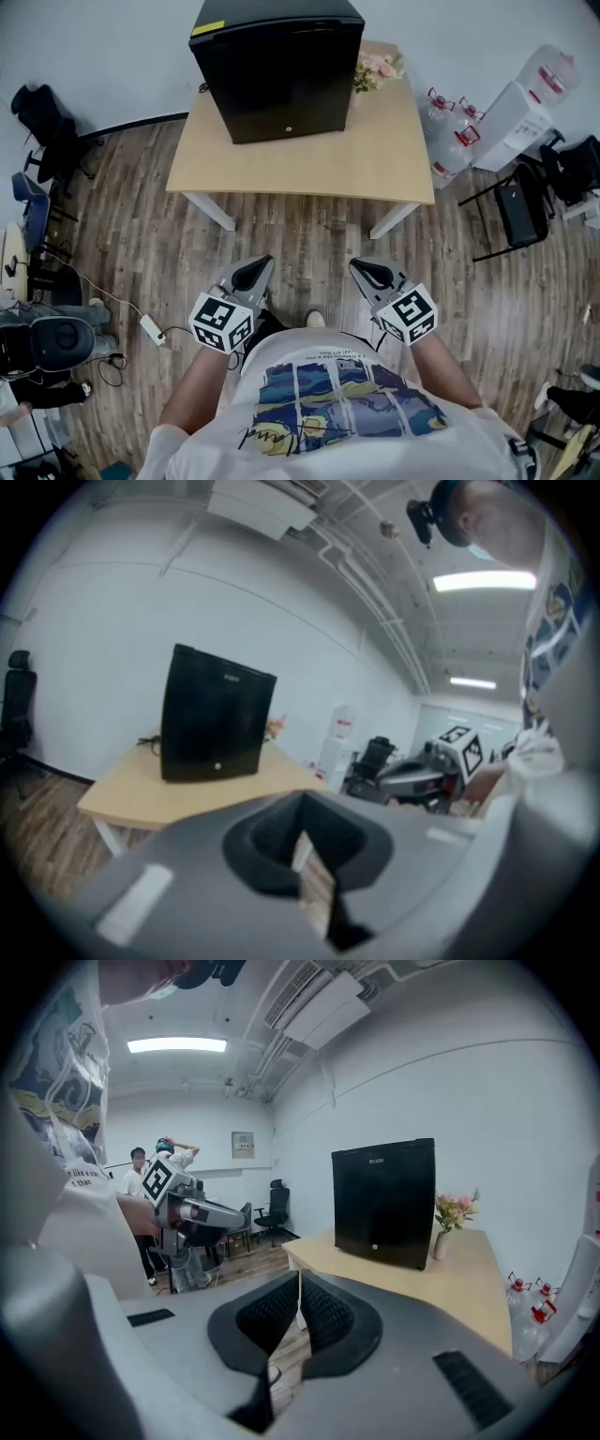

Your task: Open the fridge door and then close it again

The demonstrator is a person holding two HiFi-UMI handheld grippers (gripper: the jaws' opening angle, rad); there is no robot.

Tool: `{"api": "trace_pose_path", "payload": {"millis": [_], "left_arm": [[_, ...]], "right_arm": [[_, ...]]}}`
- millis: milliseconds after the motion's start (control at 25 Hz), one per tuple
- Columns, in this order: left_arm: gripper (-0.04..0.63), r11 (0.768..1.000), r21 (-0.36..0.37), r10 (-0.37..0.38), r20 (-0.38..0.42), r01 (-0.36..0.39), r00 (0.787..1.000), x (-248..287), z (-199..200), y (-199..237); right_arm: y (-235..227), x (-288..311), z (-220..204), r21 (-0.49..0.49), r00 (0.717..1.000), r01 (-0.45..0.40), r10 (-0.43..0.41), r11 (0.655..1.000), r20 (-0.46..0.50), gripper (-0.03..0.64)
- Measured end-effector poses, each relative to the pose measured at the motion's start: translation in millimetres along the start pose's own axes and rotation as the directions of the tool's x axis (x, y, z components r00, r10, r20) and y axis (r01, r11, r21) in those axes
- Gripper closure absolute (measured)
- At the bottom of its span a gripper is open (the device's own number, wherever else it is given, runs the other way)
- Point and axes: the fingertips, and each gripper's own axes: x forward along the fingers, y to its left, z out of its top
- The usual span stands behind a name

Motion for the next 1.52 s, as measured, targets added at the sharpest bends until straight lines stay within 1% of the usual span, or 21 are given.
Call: {"api": "trace_pose_path", "payload": {"millis": [200,440,1200,1520], "left_arm": [[0.588,1.000,-0.009,0.022,0.019,-0.022,1.000,-12,-6,-9],[0.588,0.999,-0.015,0.032,0.018,-0.032,0.999,-16,-13,-16],[0.588,1.000,-0.003,0.001,0.022,-0.001,1.000,3,-8,-24],[0.588,1.000,-0.007,0.013,0.014,-0.013,1.000,5,-8,-17]], "right_arm": [[8,-7,-7,-0.020,1.000,-0.017,0.017,1.000,-0.003,0.601],[14,-11,-10,-0.027,1.000,-0.030,0.030,0.999,0.001,0.601],[4,-19,-12,-0.014,1.000,0.004,-0.004,1.000,0.012,0.601],[3,-17,-13,-0.018,1.000,-0.001,0.001,1.000,0.009,0.601]]}}
